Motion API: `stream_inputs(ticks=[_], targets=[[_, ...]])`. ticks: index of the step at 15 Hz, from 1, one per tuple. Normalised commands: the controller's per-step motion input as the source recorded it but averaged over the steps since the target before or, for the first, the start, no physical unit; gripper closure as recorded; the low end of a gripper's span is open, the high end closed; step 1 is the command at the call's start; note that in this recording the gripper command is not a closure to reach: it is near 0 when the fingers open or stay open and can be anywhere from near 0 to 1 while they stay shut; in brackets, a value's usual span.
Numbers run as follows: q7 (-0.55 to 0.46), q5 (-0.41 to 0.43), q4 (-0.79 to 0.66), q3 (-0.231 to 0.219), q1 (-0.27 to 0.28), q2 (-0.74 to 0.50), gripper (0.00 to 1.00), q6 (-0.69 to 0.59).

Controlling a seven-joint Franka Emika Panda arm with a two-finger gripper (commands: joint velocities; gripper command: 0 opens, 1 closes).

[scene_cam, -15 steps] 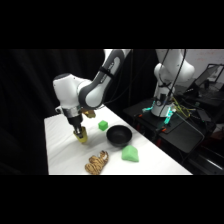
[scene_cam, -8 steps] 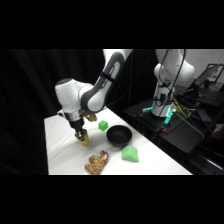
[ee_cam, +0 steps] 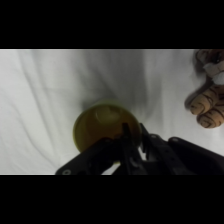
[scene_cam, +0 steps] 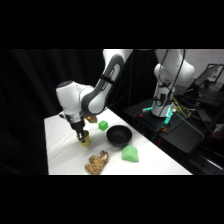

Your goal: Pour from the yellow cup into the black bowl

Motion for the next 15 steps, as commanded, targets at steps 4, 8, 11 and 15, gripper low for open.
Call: stream_inputs(ticks=[4,8,11,15], targets=[[0.04,0.044,-0.12,-0.035,0.034,-0.22,0.00,-0.07],[0.16,-0.013,-0.14,-0.103,0.093,-0.46,0.00,-0.41],[0.13,-0.066,-0.15,-0.090,0.093,-0.66,0.00,-0.51],[0.01,-0.075,-0.11,-0.039,0.055,-0.65,0.00,-0.41]])
